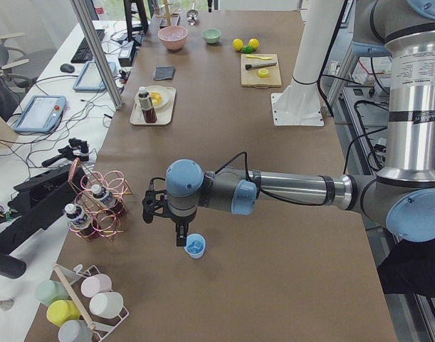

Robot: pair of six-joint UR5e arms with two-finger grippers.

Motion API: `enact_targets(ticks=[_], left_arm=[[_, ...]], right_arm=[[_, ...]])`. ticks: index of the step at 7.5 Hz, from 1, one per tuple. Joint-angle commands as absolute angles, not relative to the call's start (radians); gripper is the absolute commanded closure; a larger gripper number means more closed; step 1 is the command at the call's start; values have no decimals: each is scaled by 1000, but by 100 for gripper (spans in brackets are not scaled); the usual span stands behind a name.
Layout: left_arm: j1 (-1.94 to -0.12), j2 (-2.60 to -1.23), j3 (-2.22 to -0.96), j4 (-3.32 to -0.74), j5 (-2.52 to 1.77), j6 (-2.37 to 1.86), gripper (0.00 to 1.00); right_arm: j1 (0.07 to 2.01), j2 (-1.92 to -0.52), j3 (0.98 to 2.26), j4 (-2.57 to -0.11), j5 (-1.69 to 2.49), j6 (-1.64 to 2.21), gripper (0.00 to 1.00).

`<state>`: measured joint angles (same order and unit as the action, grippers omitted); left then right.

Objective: Pour ice into bowl

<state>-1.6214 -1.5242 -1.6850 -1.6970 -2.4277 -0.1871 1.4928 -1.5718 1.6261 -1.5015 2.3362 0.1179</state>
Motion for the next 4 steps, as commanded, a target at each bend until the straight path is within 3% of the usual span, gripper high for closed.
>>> enact_targets(ticks=[1,4], left_arm=[[-1617,-1514,-1741,-1697,-2427,-405,3],[-1574,-1519,-1801,-1695,-2295,-598,3]], right_arm=[[1451,-1549,1501,-1350,2332,140,1],[1421,-1520,1401,-1243,2329,158,1]])
